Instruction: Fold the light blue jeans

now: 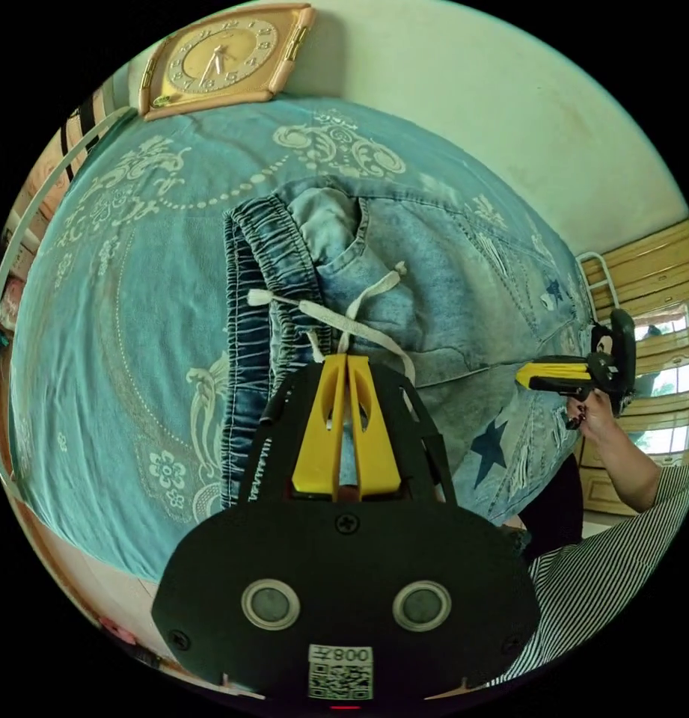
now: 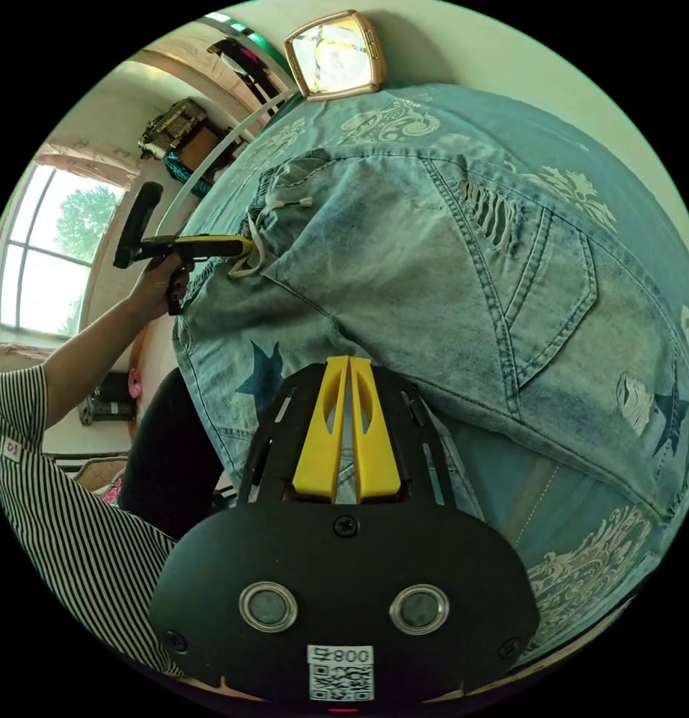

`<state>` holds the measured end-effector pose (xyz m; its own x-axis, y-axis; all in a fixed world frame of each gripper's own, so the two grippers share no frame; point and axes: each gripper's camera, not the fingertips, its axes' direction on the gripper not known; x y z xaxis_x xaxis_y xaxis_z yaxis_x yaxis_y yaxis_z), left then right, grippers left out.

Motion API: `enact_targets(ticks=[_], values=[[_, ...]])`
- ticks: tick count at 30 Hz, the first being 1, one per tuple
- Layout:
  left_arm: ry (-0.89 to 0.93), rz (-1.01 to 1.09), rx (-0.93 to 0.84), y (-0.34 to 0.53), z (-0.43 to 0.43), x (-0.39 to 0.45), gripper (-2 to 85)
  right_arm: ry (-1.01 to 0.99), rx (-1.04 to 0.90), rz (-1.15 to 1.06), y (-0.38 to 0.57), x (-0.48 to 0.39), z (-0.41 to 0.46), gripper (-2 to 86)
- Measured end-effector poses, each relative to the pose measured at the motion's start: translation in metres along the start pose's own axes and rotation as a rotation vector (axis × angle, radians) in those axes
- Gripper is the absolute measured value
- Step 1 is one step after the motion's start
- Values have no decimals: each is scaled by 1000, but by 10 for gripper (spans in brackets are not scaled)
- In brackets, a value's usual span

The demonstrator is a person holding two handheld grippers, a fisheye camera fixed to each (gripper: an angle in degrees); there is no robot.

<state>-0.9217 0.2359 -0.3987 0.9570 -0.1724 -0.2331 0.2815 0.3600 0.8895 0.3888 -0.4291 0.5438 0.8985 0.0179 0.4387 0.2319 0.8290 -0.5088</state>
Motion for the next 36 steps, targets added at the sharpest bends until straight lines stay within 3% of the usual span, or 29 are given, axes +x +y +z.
enact_targets(ticks=[3, 9, 20, 29, 36], values=[[-103, -42, 86, 10, -19, -6, 11, -36, 10, 18, 0, 7, 1, 1], [-50, -180, 64, 24, -19, -40, 64, -27, 18, 22, 2, 9, -1, 1], [-37, -75, 0, 15, -22, -35, 54, -16, 7, 46, 0, 8, -8, 1], [-141, -29, 84, 20, -60, -26, 13, -60, 15, 51, -1, 2, -20, 1], [-194, -69, 25, 12, -42, -21, 11, -55, -23, 29, -10, -6, -18, 1]])
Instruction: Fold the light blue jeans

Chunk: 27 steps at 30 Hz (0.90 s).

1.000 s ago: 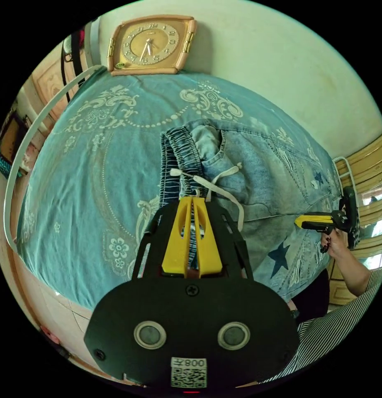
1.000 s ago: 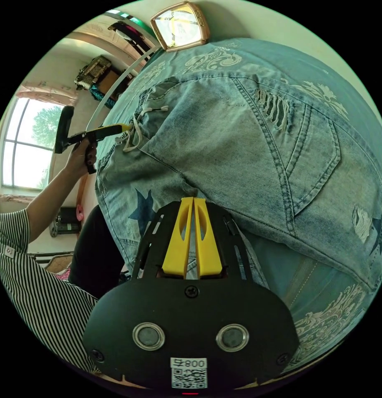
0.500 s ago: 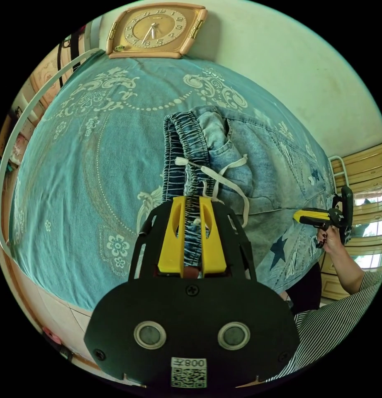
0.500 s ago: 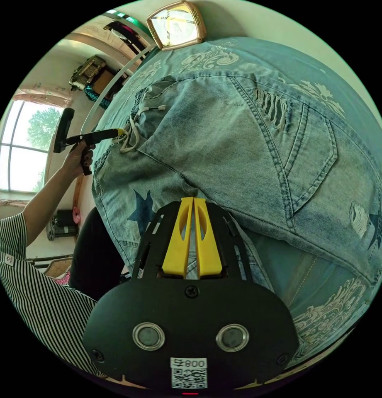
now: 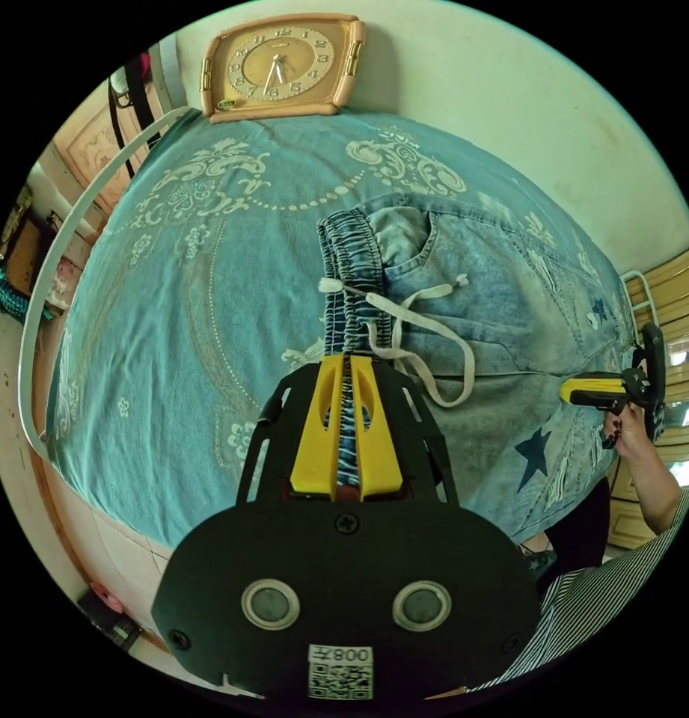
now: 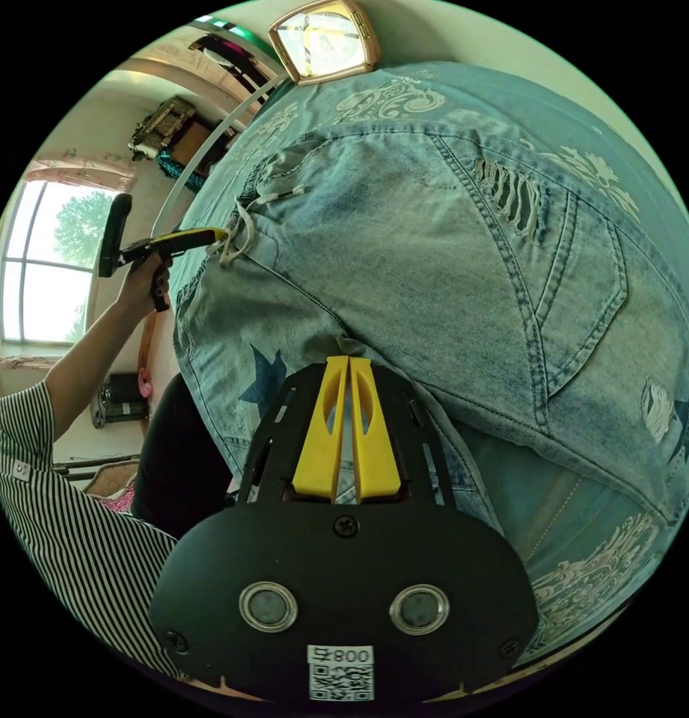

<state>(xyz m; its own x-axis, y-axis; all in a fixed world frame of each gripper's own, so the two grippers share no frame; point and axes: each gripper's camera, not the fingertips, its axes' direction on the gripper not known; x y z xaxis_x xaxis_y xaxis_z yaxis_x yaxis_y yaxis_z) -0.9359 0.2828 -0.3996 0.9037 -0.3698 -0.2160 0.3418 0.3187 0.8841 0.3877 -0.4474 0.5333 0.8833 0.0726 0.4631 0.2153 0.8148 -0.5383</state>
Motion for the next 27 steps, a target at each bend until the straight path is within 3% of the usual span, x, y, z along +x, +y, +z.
enact_targets(ticks=[3, 6, 11, 18, 22, 27], values=[[-145, -3, 85, 6, -20, 11, 6, -3, -6, 3, 0, -4, -5, 1], [-84, 61, 145, 10, -33, 28, 4, 62, 28, -59, 4, -23, -16, 1], [-47, 146, -29, -3, 0, 51, 4, 201, -10, -119, 6, -46, -9, 2], [-113, 159, 33, -15, -4, 60, 2, 380, 6, -201, 11, -76, -2, 2], [-44, 155, 1, -30, -13, 49, 2, 338, 39, -179, 13, -74, -11, 2], [34, 136, 152, -45, -51, 30, 4, 181, 45, -94, 12, -63, -32, 2]])
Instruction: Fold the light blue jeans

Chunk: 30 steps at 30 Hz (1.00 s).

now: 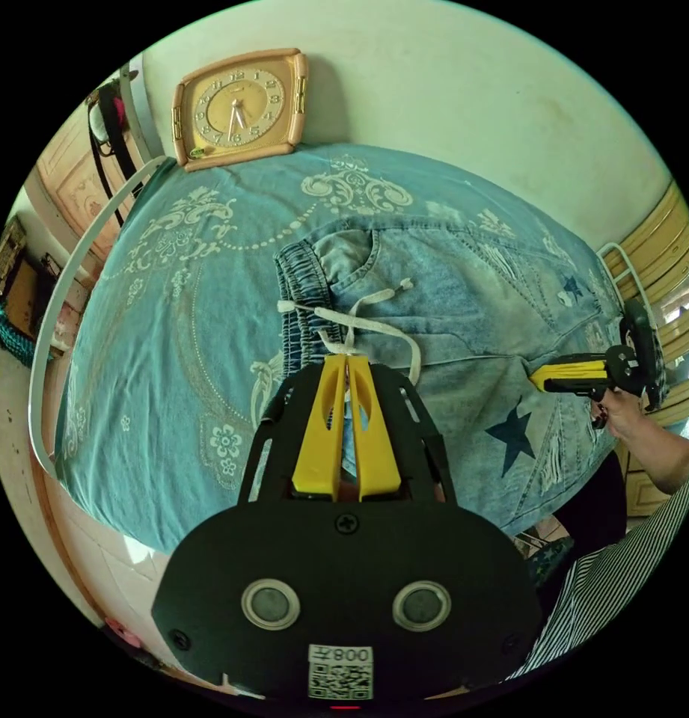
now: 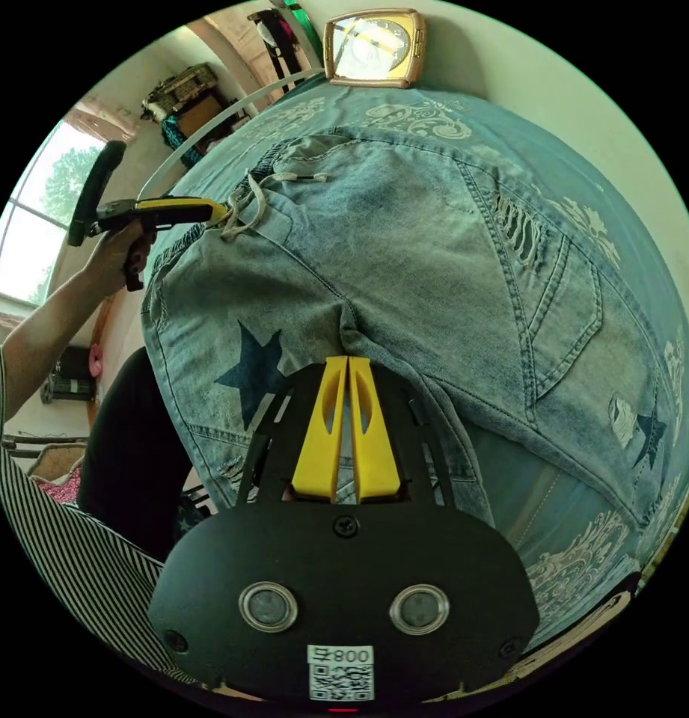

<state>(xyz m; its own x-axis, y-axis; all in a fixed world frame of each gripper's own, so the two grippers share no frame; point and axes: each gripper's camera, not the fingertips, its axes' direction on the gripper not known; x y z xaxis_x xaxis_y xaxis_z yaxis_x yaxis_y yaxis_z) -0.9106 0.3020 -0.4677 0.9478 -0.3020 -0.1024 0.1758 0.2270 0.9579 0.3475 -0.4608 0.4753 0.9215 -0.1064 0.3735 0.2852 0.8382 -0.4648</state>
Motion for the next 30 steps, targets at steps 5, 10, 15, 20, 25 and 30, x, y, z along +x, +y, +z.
enact_targets(ticks=[5, 10, 15, 20, 25, 30], values=[[75, 42, -1, -50, 1, -16, 18, -63, 51, 14, 0, 6, -28, 2], [106, 70, -35, -109, 13, -31, 59, -100, 128, 26, -6, 18, -61, 2], [103, 28, -95, -169, 34, -52, 81, -52, 164, 37, -25, 40, -86, 5], [109, 29, -168, -214, 50, -63, 95, -5, 154, 32, -53, 58, -101, 21], [78, 110, -285, -250, 70, -55, 105, 81, 145, 17, -88, 70, -115, 45], [12, 165, -308, -272, 73, -47, 96, 198, 72, -11, -130, 79, -122, 57]])
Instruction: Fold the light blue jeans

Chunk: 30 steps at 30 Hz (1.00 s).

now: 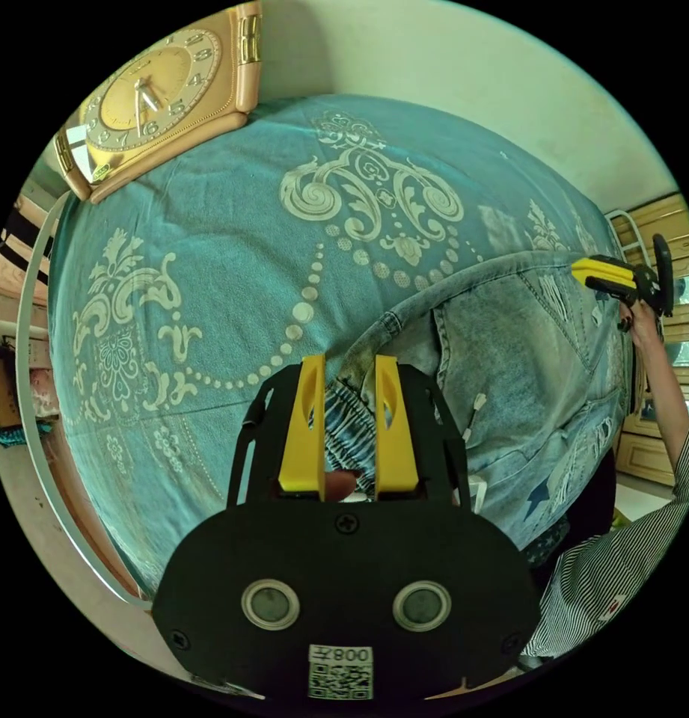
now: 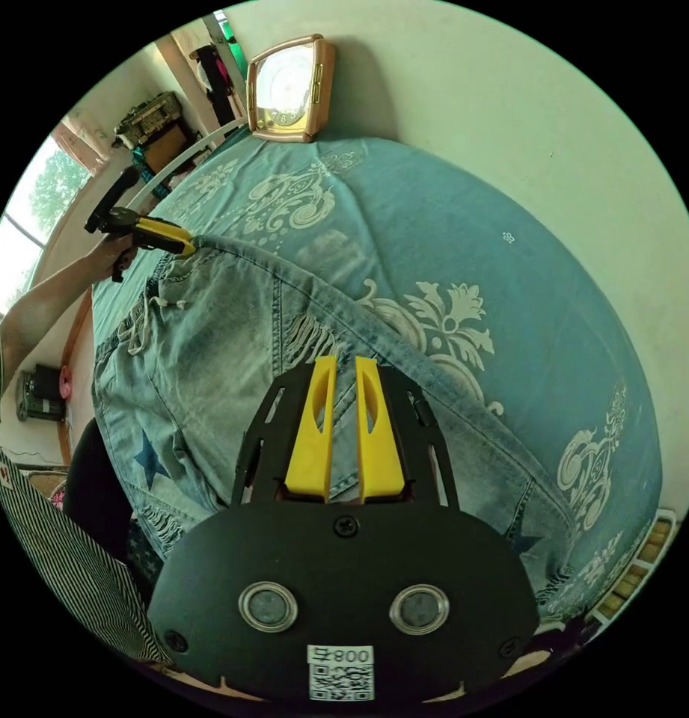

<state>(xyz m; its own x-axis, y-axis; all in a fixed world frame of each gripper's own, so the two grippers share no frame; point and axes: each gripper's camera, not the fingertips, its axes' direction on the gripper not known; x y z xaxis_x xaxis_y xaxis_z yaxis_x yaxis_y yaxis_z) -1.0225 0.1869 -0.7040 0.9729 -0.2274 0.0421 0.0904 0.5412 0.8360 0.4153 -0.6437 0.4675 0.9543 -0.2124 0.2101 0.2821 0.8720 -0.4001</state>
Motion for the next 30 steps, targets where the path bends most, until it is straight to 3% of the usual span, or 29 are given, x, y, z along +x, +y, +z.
enact_targets(ticks=[20, 30], values=[[-42, 52, -67, -36, -27, 11, 87, 97, -172, -215, -65, -31, -2, 80], [-58, 33, -60, -21, -48, 28, 25, 42, -220, -125, -70, -44, -12, 26]])
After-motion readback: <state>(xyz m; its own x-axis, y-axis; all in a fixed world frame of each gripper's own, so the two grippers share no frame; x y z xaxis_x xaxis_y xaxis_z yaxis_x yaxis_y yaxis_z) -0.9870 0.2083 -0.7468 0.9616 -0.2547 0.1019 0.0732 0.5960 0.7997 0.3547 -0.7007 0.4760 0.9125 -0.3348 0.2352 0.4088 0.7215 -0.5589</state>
